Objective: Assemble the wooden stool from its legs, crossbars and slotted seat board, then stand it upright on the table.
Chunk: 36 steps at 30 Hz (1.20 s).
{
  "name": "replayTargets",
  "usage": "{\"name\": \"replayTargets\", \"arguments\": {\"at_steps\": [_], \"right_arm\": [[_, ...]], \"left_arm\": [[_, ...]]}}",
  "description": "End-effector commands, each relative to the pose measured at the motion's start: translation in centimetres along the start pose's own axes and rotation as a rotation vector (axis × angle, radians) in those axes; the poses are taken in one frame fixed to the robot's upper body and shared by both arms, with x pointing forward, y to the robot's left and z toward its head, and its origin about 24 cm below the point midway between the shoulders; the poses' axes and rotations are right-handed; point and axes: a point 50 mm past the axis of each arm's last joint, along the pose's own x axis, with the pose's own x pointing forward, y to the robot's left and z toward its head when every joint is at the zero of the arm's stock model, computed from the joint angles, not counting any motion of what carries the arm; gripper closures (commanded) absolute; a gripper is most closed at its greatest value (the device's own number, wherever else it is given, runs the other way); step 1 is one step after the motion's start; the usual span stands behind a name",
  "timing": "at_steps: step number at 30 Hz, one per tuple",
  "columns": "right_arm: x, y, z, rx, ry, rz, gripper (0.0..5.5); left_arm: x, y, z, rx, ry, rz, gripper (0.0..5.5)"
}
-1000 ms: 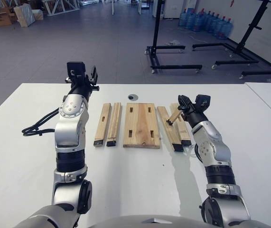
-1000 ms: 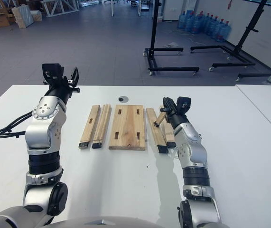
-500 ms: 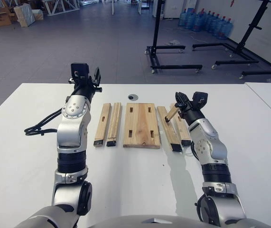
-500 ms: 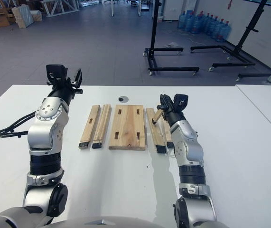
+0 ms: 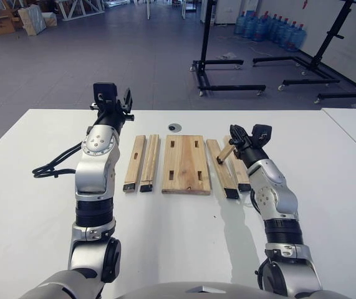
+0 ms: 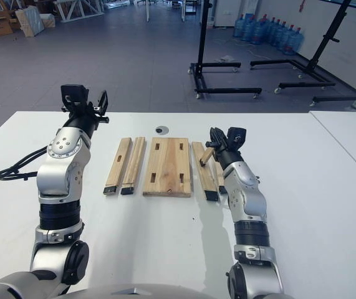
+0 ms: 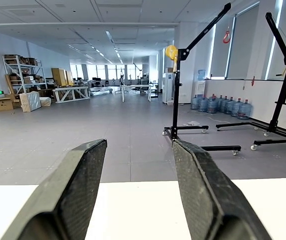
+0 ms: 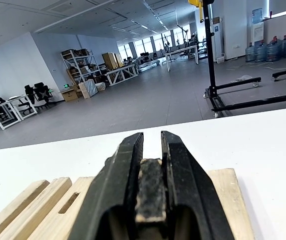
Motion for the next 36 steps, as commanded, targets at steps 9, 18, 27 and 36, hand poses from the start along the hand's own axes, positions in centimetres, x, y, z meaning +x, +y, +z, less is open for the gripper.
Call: {"name": "replayTargets", "arguments": {"at_steps": [9, 18, 27, 36], "right_arm": [[0.5, -0.2, -1.2, -0.059, 0.067, -0.016, 5.09], [-1.6, -0.4, -5.9, -0.164, 0.224, 0.023, 5.09], [-1.0, -0.4, -4.8, -0.169, 0.157, 0.026, 5.09], [0.0, -0.1, -3.2, -0.149, 0.119, 0.043, 4.06]], "left_arm": [[-0.2, 0.2, -0.4, 0.007, 0.016, 0.01, 3.12], [-0.2, 0.2, -0.4, 0.002, 0.017, 0.015, 3.12], [-0.2, 0.2, -0.4, 0.003, 0.018, 0.019, 3.12], [-0.2, 0.1, -0.5, 0.008, 0.016, 0.016, 3.12]]}}
